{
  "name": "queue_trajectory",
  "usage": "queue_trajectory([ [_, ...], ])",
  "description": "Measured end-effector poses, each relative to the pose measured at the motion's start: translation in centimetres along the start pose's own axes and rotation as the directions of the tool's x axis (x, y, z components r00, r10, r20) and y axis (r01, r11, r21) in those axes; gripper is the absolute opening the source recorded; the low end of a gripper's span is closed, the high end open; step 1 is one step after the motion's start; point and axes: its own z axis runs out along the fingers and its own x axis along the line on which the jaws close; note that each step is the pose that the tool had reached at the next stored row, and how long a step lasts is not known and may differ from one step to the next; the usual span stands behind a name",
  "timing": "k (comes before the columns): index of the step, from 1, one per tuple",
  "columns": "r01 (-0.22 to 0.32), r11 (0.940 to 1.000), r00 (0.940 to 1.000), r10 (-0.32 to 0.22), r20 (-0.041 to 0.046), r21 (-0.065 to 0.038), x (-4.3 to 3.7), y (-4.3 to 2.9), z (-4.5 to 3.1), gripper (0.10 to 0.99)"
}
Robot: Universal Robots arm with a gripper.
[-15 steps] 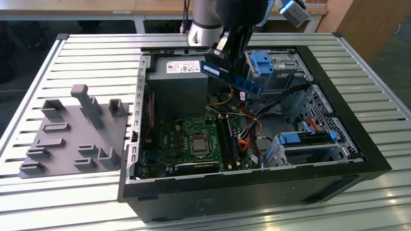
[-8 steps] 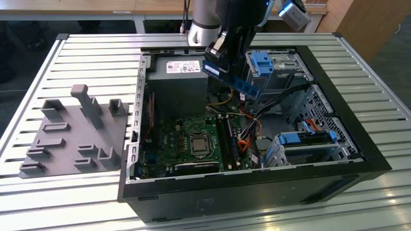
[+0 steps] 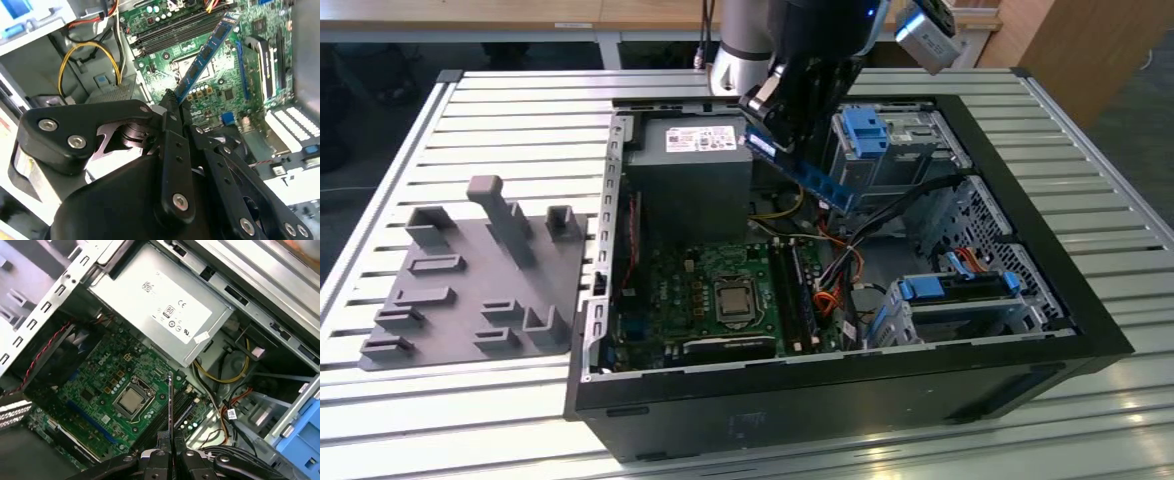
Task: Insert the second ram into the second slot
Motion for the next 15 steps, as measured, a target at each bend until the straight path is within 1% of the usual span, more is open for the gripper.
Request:
queue_trajectory([
  [2, -0.036, 0.9994, 0.9994, 0.036, -0.0003, 0.0, 0.0, 0.0, 0.05, 0.141],
  [4, -0.071, 0.9975, 0.9975, 0.071, -0.0003, 0.001, 0.0, 0.0, 0.11, 0.141],
  [7, -0.125, 0.9921, 0.9921, 0.125, -0.0002, 0.0, -0.01, 0.0, 0.2, 0.141],
  [9, -0.161, 0.987, 0.987, 0.161, -0.0001, 0.0, -0.01, 0.0, 0.25, 0.141],
  [11, -0.196, 0.9806, 0.9806, 0.196, -0.0001, 0.0, -0.01, 0.0, 0.3, 0.141],
  [13, -0.229, 0.9734, 0.9734, 0.229, 0.0004, -0.001, -0.01, -0.01, 0.37, 0.141],
  [15, -0.263, 0.9647, 0.9647, 0.263, 0.0004, -0.001, -0.01, -0.01, 0.42, 0.141],
])
